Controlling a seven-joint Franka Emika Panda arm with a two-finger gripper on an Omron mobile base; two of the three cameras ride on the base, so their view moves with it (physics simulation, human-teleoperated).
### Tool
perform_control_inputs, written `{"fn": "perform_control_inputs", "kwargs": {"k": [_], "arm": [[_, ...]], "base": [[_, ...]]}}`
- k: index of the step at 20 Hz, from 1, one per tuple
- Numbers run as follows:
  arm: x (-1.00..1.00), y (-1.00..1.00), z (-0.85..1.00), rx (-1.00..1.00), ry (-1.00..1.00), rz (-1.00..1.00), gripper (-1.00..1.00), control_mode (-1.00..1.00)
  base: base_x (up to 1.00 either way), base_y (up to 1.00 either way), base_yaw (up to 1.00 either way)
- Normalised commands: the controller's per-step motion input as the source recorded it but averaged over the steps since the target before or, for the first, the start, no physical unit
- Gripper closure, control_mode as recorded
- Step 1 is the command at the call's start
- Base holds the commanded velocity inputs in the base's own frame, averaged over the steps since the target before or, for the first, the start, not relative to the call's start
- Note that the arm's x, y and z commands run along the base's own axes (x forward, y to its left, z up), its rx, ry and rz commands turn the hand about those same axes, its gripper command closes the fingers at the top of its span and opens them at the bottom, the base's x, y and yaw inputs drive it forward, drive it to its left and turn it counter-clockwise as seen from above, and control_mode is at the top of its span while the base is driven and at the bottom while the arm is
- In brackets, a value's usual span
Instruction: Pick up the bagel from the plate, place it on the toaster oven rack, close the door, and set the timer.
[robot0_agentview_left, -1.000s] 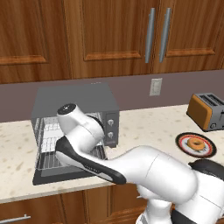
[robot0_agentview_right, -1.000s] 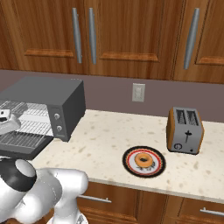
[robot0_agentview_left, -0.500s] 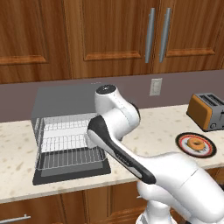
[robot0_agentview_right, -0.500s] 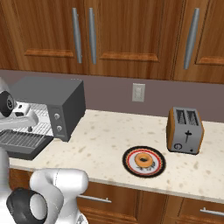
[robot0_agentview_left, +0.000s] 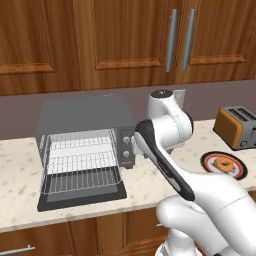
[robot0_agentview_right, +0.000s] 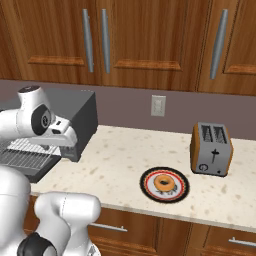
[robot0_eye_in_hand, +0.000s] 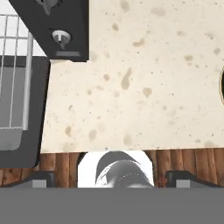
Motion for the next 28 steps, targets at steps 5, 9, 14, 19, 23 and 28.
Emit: {"fn": "perform_control_inputs", "kwargs": {"k": [5, 9, 14, 19, 23, 28], "arm": [[0.37, -1.00, 0.00, 0.00, 0.00, -0.14, -1.00, -1.00], [0.36, -1.00, 0.00, 0.00, 0.01, -0.08, -1.00, -1.00], [0.19, -1.00, -0.06, 0.00, 0.06, -0.03, -1.00, -1.00], [0.04, -0.78, -0.29, 0.00, 0.05, 0.00, -1.00, -1.00], [0.01, -0.64, -0.39, 0.00, 0.07, 0.00, -1.00, -1.00], [0.02, -0.55, -0.40, 0.00, 0.06, 0.00, -1.00, -1.00]], "base": [[0.00, 0.00, 0.00], [0.00, 0.00, 0.00], [0.00, 0.00, 0.00], [0.00, 0.00, 0.00], [0.00, 0.00, 0.00], [0.00, 0.00, 0.00]]}}
